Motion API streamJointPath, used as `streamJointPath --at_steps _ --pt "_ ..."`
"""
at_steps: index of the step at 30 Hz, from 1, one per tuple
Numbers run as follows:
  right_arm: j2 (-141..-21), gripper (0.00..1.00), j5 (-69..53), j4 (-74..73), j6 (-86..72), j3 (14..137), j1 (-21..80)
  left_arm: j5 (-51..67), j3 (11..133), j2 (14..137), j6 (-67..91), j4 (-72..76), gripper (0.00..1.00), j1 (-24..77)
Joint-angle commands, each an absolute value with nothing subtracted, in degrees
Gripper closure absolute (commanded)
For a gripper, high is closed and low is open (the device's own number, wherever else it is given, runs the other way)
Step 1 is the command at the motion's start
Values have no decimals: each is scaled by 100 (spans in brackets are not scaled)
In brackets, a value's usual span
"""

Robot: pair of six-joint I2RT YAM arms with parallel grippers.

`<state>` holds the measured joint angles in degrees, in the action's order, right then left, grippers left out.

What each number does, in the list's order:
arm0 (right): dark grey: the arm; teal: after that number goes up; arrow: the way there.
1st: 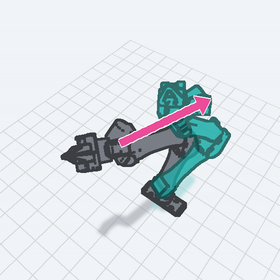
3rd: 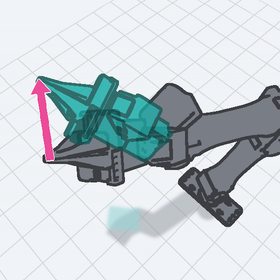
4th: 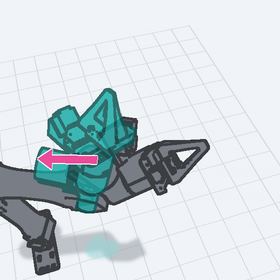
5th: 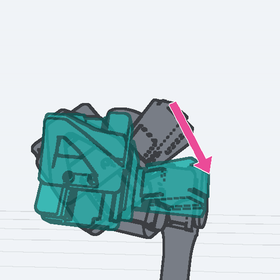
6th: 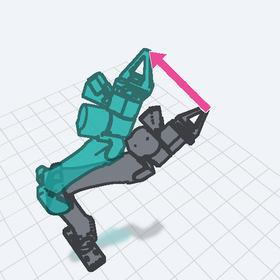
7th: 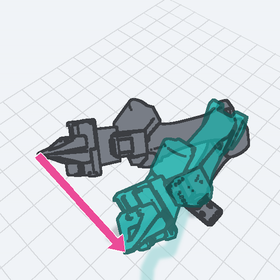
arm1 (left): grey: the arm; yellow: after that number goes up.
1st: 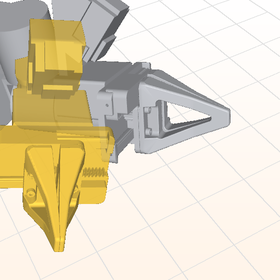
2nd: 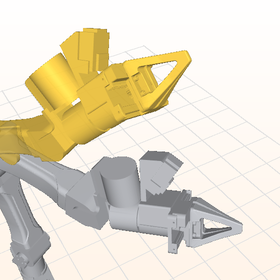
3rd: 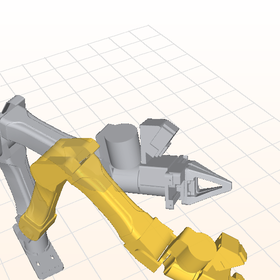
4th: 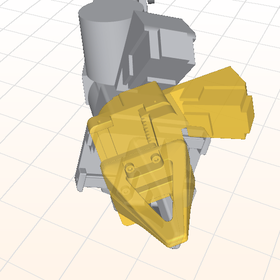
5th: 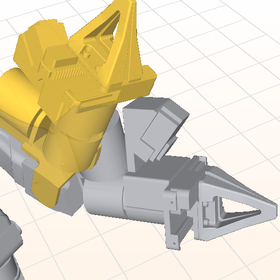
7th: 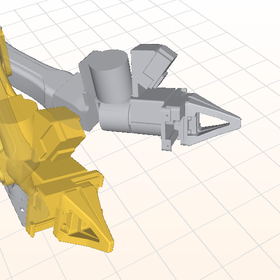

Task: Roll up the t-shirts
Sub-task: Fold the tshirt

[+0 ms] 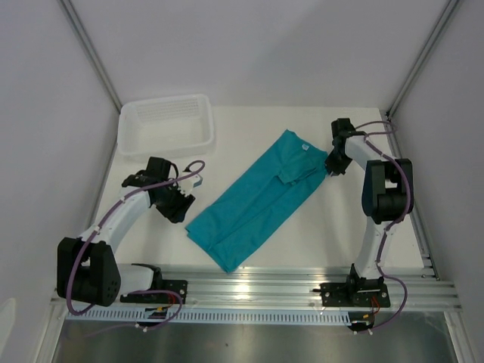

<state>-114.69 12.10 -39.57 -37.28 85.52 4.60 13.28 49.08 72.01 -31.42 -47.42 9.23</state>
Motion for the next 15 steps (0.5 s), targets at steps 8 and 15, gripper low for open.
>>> streamJointPath --at_steps 8,15 --pt "-12796 87 668 -4139 -4201 9570 395 1433 4816 7093 -2997 -4667 43 879" --pt "-13868 87 308 -4552 -4403 11300 413 1318 4860 7137 -3006 -4693 43 879"
